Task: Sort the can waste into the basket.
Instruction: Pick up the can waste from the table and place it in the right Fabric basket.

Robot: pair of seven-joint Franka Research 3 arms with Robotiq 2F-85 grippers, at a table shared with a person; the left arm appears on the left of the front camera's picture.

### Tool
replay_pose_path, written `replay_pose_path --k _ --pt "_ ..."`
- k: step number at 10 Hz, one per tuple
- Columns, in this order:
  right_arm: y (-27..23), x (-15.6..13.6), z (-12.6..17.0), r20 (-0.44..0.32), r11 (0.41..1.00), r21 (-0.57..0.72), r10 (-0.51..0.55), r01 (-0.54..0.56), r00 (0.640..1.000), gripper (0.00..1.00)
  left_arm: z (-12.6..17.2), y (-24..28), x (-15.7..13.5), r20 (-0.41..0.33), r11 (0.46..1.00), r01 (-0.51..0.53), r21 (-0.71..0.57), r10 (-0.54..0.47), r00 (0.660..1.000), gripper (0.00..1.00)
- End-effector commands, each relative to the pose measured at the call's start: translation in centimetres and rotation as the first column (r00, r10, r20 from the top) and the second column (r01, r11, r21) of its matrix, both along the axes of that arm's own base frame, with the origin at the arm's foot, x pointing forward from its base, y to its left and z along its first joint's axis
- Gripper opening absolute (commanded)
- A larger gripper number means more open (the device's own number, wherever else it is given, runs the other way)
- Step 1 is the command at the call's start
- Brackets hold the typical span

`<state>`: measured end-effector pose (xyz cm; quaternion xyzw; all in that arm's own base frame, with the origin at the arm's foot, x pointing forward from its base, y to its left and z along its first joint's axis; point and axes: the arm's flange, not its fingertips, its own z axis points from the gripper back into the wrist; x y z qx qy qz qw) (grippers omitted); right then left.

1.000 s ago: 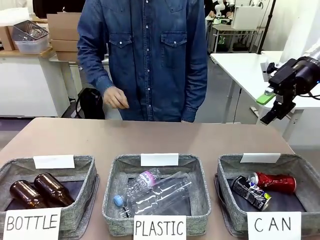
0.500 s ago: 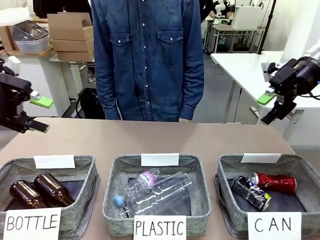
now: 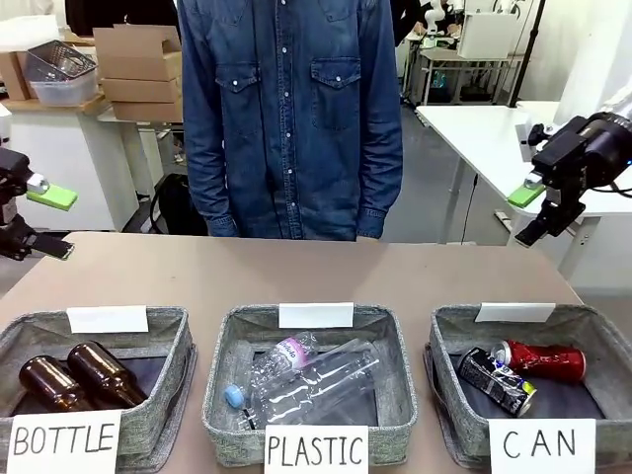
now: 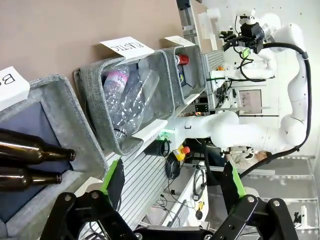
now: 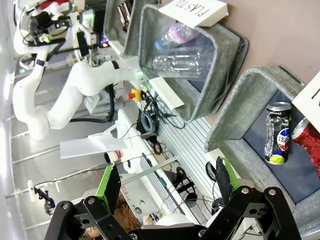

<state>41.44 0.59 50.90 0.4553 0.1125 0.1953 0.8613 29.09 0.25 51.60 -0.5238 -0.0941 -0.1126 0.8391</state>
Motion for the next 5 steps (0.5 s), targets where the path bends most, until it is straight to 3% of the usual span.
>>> replay_pose_path --k 1,5 --pt "-0.21 -0.1 0.12 0.005 1.0 -0.003 0.018 -0.018 1.0 1.0 -0.18 -0.05 -0.14 0.005 1.0 0.009 0.0 -0.009 1.0 1.0" --pt "-0.21 -0.1 0.12 0.005 1.0 -0.003 0.018 -0.018 1.0 1.0 -0.18 -0.05 -0.14 0.005 1.0 0.009 0.0 -0.009 1.0 1.0"
